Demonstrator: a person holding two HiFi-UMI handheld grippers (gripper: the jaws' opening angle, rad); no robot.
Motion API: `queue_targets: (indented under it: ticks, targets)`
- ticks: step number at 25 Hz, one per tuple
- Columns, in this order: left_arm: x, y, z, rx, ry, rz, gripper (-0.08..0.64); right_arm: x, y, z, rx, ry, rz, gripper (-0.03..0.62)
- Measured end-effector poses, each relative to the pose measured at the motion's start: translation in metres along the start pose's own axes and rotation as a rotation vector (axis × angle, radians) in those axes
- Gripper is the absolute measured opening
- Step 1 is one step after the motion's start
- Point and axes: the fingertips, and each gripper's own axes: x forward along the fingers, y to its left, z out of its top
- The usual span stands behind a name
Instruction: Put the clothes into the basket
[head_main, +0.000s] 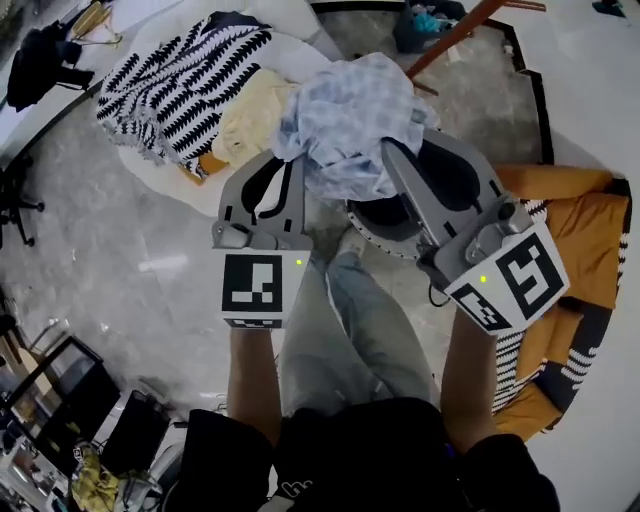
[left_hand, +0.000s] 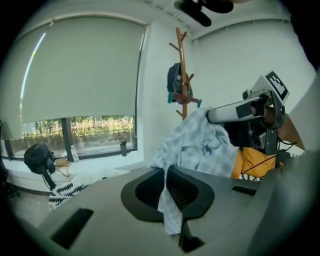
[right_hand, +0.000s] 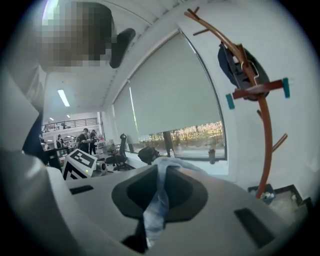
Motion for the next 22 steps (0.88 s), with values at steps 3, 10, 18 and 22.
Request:
queue_targets:
  ticks: [3,10,18,22]
  targets:
    - [-0.010,-0.027,0.045,-0.020,-0.074,-0.061,0.014,-0.044,0.004,0.037,-0.077,-0.045,-0.058,0.032]
    - [0.008,-0.113,0.065,0.033,-0.070,-0.278,0.014,-0.130,-0.012,0.060,-0.130,-0.113,-0.214,0.032]
    - [0.064,-0.179,-0.041,0.048,0.161,-0.432,0.014,-0.174,-0.073,-0.068,0.093,0.039,-0.418,0.032]
    - [0.101,-0.194,-0.106,0.018,0.260,-0.436,0.014,-0.177,-0.104,-0.147,0.162,0.126,-0.497,0.032]
